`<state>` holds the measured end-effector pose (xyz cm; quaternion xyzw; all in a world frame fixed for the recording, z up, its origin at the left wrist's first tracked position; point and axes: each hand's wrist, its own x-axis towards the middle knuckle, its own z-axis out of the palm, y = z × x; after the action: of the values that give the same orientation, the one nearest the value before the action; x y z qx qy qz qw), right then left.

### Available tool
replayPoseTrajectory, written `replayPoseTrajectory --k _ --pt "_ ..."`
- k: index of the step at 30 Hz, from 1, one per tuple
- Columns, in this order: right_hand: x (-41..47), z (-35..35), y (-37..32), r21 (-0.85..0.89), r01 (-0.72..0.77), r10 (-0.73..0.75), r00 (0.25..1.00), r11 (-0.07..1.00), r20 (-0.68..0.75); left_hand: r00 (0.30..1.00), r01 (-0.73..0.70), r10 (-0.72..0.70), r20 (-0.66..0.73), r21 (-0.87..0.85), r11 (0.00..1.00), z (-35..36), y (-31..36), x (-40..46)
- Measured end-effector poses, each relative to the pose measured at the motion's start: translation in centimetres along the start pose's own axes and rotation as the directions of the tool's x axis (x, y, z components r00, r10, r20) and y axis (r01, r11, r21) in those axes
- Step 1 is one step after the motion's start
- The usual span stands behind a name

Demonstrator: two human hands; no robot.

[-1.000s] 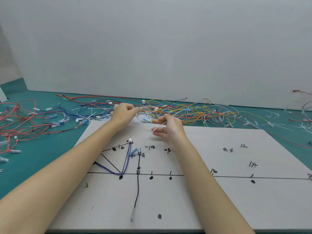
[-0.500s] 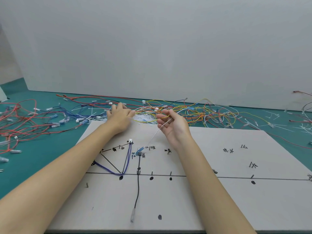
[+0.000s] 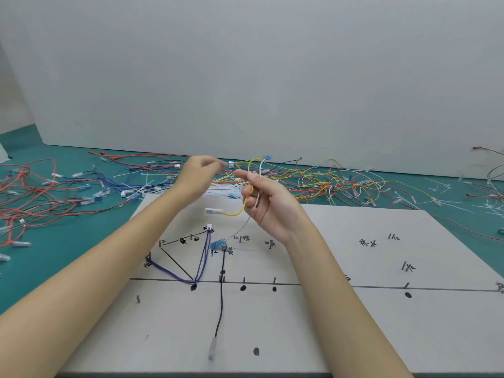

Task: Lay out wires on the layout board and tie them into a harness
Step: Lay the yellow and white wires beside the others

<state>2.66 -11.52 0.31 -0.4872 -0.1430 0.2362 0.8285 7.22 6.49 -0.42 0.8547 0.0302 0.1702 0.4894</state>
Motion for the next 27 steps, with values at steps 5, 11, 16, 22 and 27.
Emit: replayPoseTrajectory --k 5,11,16,22,27 --pt "-0.8 1.0 -0.1 -0.068 -0.048 0.057 0.988 0.997 0.141 0.878 0.257 -0.007 0.479 -0.459 0.85 -1.3 4.2 -2.3" --pt "-1.5 2.0 -0.2 -0.069 -0.037 0.055 0.961 0.997 0.272 0.825 0.309 0.031 0.564 -0.497 0.811 -2.2 6.0 -4.3" --pt "-1.8 2.6 -0.3 -0.032 -0.02 0.028 0.951 0.999 0.308 0.848 0.334 0.112 0.518 -0.686 0.647 -3.1 7.4 -5.0" --pt "-2.0 2.5 -0.7 -0.013 0.025 -0.022 0.972 1.0 0.233 0.945 0.162 0.132 0.299 -0.779 0.606 -4.4 9.0 -5.0" --pt "-2.7 2.8 -1.0 -0.097 0.011 0.017 0.96 0.995 0.281 0.981 0.149 -0.032 0.192 -0.637 0.756 -4.7 8.5 -5.7"
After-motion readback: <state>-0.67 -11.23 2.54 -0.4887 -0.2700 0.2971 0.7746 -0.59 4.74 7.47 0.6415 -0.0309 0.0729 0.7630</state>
